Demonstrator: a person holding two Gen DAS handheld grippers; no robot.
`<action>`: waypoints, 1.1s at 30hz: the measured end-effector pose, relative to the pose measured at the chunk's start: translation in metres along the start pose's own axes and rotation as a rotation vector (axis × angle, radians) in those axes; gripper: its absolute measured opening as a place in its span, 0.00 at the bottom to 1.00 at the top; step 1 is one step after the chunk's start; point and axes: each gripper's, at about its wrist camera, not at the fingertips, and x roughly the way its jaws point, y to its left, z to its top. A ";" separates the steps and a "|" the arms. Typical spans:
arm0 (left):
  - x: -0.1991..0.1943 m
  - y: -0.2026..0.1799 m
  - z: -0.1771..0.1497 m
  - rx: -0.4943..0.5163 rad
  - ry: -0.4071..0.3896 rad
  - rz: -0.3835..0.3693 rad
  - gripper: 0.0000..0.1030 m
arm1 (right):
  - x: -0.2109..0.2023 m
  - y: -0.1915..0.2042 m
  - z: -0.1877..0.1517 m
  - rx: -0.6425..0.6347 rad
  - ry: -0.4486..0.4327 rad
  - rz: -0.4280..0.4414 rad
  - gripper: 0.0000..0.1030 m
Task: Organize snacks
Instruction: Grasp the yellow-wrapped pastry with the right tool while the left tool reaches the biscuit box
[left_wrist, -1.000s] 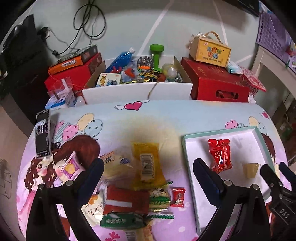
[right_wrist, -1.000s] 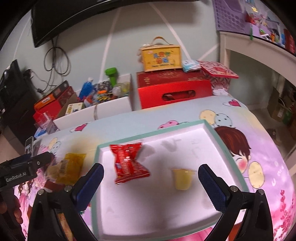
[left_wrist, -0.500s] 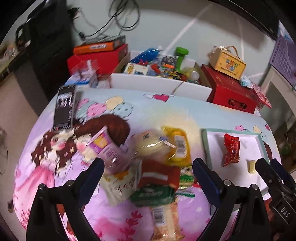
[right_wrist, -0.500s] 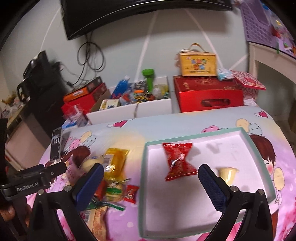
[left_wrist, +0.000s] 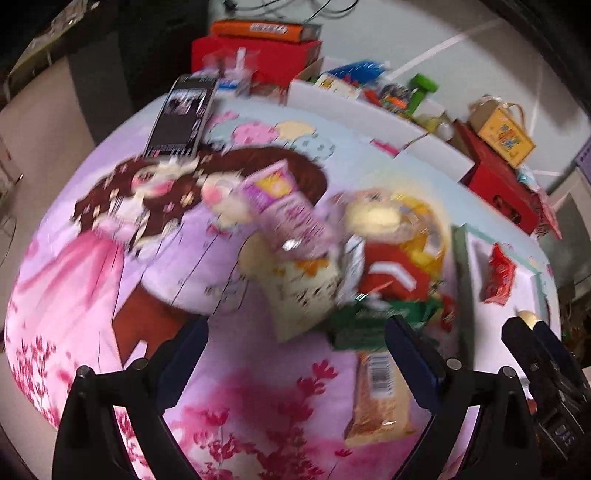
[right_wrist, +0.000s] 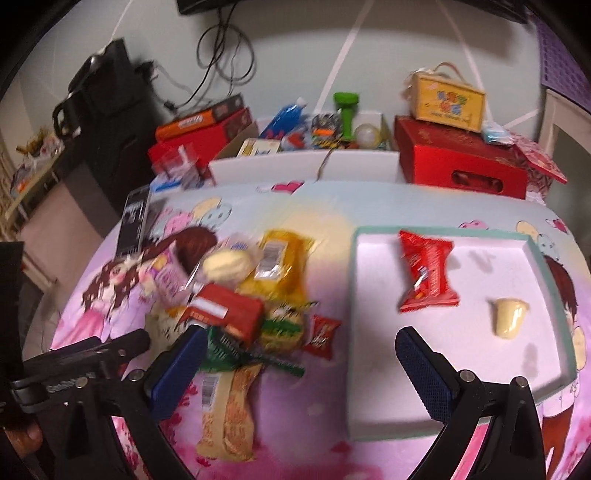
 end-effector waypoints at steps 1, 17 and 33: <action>0.004 0.003 -0.003 -0.009 0.011 0.006 0.94 | 0.003 0.003 -0.002 -0.003 0.017 0.004 1.00; 0.033 0.030 -0.010 -0.104 0.092 0.061 0.94 | 0.041 0.037 -0.036 -0.089 0.181 -0.002 1.00; 0.031 0.017 -0.003 -0.073 0.072 0.004 0.94 | 0.076 0.052 -0.064 -0.139 0.289 -0.008 0.87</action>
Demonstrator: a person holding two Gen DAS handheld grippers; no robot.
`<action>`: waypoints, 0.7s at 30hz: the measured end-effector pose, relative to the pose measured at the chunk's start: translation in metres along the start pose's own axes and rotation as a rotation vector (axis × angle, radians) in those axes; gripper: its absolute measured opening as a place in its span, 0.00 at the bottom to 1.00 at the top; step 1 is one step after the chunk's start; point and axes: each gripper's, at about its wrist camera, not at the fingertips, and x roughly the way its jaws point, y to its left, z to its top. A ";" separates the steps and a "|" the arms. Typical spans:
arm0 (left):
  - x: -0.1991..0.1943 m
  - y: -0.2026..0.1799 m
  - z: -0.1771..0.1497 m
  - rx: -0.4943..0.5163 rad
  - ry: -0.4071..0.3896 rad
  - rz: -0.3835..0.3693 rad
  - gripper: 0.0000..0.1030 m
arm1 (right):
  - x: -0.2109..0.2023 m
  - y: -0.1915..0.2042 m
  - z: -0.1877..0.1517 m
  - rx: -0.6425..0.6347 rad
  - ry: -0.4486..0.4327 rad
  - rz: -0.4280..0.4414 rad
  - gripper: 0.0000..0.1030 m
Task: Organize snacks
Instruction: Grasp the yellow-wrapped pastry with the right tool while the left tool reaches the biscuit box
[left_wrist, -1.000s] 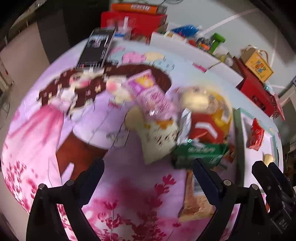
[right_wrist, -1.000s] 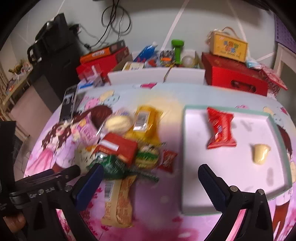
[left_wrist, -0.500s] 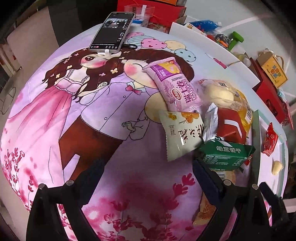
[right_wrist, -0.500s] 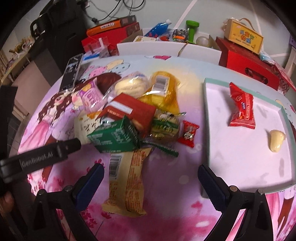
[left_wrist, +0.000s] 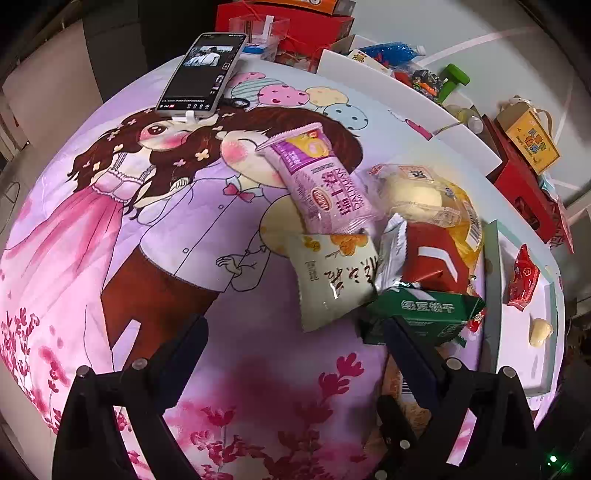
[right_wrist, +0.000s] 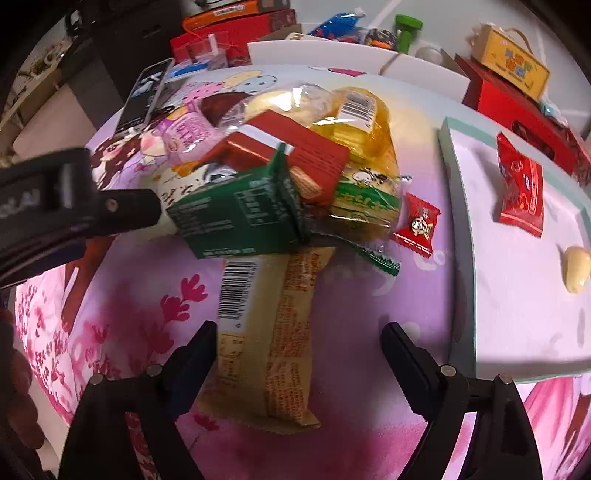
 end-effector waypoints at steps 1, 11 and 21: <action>-0.001 -0.001 0.000 0.005 -0.003 -0.006 0.94 | 0.000 -0.002 -0.001 0.006 -0.001 0.007 0.86; -0.003 -0.018 -0.001 0.050 -0.007 -0.028 0.93 | 0.003 0.002 0.000 -0.031 -0.023 0.031 0.76; -0.002 -0.029 -0.001 0.081 -0.002 -0.049 0.93 | -0.003 -0.023 0.004 0.041 -0.032 0.099 0.48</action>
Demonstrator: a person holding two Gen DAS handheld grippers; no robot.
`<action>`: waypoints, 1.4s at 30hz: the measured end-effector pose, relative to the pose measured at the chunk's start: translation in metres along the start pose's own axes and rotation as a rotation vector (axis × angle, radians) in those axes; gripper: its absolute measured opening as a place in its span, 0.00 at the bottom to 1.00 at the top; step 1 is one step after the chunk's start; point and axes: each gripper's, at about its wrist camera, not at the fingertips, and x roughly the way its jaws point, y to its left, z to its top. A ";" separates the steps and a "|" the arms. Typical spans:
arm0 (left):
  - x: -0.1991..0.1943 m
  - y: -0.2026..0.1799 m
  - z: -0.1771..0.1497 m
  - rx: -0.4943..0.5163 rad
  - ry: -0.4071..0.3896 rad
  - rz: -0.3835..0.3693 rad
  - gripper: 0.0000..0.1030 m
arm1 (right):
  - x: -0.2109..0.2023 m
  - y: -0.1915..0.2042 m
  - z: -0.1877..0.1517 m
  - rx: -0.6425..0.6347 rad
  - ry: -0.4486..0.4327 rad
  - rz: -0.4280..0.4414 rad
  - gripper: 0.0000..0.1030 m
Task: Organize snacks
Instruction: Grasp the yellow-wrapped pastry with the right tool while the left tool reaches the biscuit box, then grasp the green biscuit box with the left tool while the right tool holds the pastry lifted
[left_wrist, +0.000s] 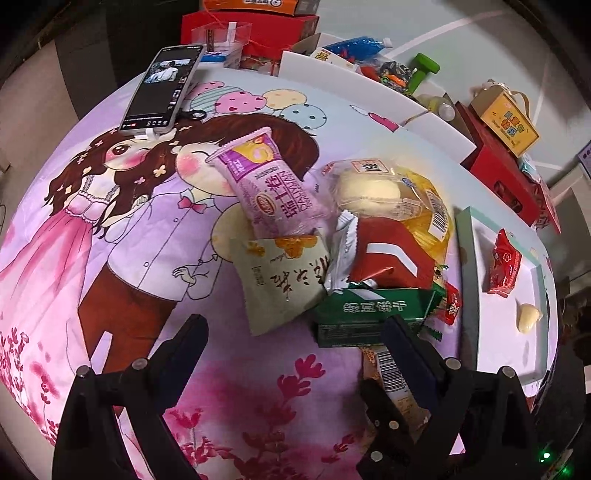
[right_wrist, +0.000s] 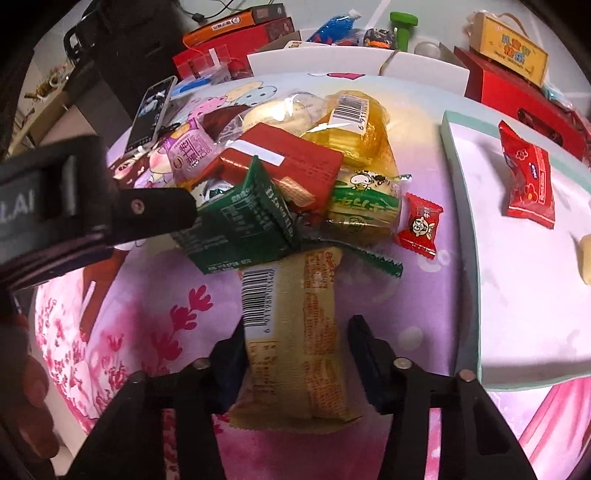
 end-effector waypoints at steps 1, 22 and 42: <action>0.001 -0.002 0.000 0.003 0.003 -0.008 0.93 | -0.001 -0.002 0.000 0.004 0.000 0.007 0.47; 0.033 -0.039 -0.003 0.074 0.092 -0.072 0.93 | -0.040 -0.059 -0.014 0.130 0.033 -0.054 0.45; 0.073 -0.068 -0.002 0.100 0.149 -0.035 0.80 | -0.022 -0.050 -0.013 0.119 0.052 -0.080 0.45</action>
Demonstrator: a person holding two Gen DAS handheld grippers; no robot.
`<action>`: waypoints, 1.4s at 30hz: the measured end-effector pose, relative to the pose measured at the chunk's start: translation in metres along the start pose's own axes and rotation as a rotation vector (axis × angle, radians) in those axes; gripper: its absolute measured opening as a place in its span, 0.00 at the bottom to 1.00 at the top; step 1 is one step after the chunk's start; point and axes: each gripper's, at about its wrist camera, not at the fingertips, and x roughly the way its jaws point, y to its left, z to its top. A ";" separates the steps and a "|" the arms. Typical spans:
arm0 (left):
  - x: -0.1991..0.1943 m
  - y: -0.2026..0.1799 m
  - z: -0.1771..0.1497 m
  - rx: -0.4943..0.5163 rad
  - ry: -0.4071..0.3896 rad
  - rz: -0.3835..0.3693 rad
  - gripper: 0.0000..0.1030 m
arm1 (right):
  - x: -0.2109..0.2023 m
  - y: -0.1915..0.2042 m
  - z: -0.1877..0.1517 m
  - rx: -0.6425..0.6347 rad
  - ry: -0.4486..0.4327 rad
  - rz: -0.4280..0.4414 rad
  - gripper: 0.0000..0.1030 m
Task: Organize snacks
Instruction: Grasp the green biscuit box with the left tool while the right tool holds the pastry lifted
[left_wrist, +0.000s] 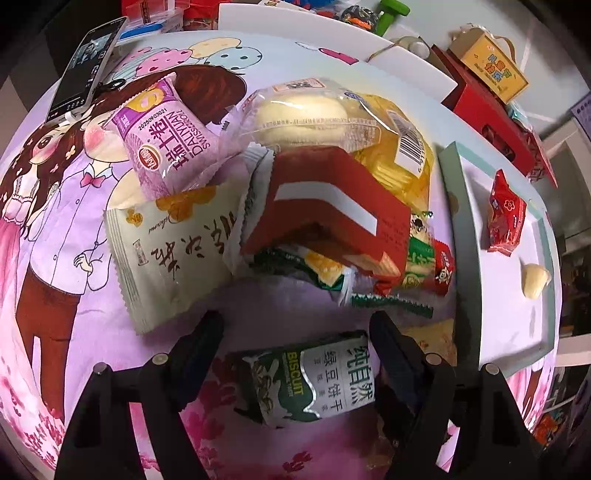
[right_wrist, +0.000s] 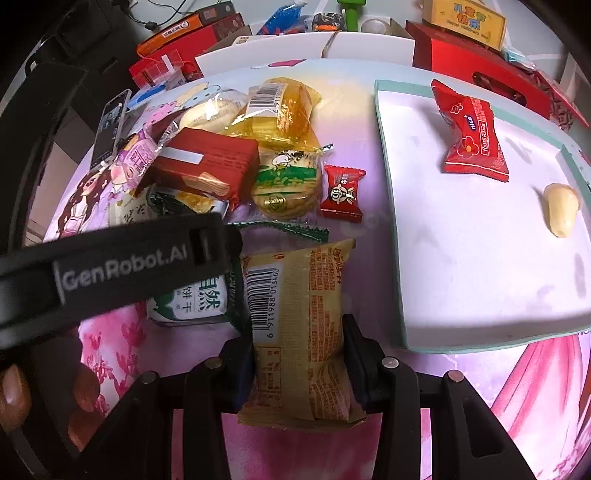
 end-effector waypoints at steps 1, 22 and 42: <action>0.000 0.000 -0.001 0.002 0.002 -0.001 0.80 | 0.000 0.000 0.000 -0.002 0.000 -0.001 0.45; 0.006 -0.010 -0.038 0.103 0.008 0.068 0.80 | -0.001 0.003 -0.002 -0.033 -0.017 -0.024 0.45; -0.010 0.021 -0.028 0.070 -0.015 0.085 0.70 | 0.010 0.035 -0.012 -0.157 -0.036 -0.142 0.45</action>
